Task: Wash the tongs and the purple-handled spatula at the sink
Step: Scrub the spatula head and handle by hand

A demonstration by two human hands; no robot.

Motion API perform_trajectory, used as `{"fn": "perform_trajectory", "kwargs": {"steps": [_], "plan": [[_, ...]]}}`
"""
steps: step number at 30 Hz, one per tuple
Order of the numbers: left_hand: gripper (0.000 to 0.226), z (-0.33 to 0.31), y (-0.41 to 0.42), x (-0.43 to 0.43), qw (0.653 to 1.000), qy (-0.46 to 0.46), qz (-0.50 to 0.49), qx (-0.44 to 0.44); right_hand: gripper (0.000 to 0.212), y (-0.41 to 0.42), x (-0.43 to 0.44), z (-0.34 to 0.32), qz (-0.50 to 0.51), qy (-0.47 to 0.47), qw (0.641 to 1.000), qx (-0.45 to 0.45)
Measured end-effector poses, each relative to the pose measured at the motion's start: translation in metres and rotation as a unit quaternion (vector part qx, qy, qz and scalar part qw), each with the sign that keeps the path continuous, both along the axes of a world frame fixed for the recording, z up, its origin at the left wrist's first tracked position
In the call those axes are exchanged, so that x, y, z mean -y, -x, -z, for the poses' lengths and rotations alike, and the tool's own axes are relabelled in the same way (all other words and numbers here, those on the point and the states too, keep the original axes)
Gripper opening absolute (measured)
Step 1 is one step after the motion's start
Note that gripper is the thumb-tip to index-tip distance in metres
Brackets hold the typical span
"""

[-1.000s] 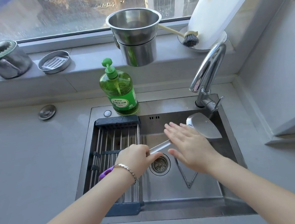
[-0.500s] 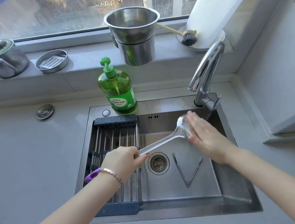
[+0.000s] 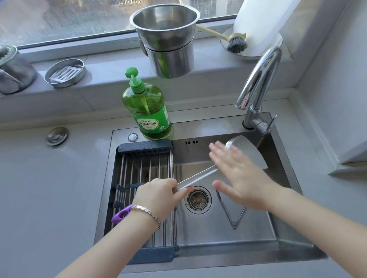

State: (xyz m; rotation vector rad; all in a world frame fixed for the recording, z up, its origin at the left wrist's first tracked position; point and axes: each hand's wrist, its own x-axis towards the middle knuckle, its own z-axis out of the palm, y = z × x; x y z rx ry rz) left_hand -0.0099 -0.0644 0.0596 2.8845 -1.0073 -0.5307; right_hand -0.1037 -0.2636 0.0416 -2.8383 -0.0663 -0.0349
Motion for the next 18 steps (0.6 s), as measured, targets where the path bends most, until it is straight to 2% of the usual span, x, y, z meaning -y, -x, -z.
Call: {"fn": "perform_trajectory", "kwargs": {"steps": [2,5,10,13,16,18], "plan": [[0.046,0.001,0.001,-0.001,1.000,0.009,-0.015,-0.005,0.087,0.003,0.002,0.004,-0.007,0.019,1.000,0.007],[0.045,0.001,0.003,-0.001,0.997,0.034,-0.057,-0.026,0.100,0.006,0.014,0.005,0.096,-0.020,0.995,0.004],[0.042,0.002,0.008,0.004,0.993,0.042,-0.092,-0.056,0.085,0.010,-0.020,0.009,0.015,0.064,0.998,-0.018],[0.042,0.002,0.009,0.009,0.991,0.051,-0.110,-0.057,0.081,0.005,-0.025,0.007,0.040,0.045,0.998,0.013],[0.042,0.001,0.013,0.015,0.989,0.063,-0.123,-0.059,0.077,0.006,-0.050,0.014,-0.059,0.056,0.996,0.033],[0.041,-0.002,0.013,0.016,0.986,0.071,-0.135,-0.063,0.077,0.001,-0.044,0.014,-0.059,0.068,0.994,0.060]]}}
